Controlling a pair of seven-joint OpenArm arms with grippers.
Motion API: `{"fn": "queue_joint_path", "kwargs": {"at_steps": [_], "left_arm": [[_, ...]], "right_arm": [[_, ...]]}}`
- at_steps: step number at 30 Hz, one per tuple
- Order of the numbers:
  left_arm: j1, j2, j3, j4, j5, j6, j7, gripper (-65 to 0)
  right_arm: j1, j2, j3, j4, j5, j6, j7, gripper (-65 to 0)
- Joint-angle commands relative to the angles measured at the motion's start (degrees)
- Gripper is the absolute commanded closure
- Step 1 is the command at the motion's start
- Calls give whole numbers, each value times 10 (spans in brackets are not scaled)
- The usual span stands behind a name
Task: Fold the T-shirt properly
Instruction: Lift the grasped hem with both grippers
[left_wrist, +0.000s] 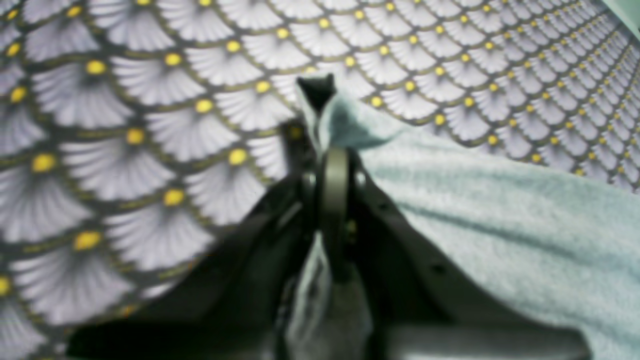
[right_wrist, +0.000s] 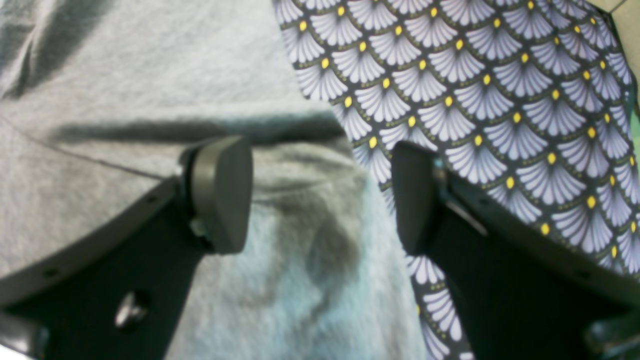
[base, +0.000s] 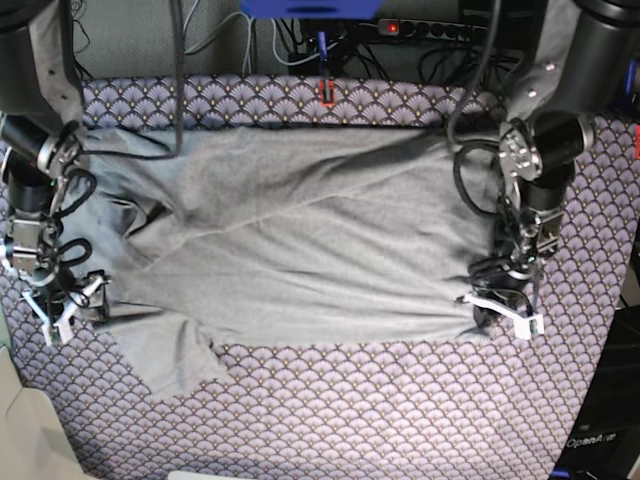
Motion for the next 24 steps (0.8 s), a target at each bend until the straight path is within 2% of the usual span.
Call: {"fn": "queue_joint_path", "kwargs": {"at_steps": [1, 9, 24], "left_arm": [[2, -18, -1, -1, 12, 40, 35, 0], [-11, -21, 2, -1, 15, 40, 36, 0], [-7, -18, 2, -4, 16, 40, 36, 0]], "right_arm": [[16, 10, 1, 9, 7, -6, 15, -441], [15, 7, 1, 8, 7, -6, 16, -441], [16, -39, -2, 7, 6, -6, 17, -444]]}}
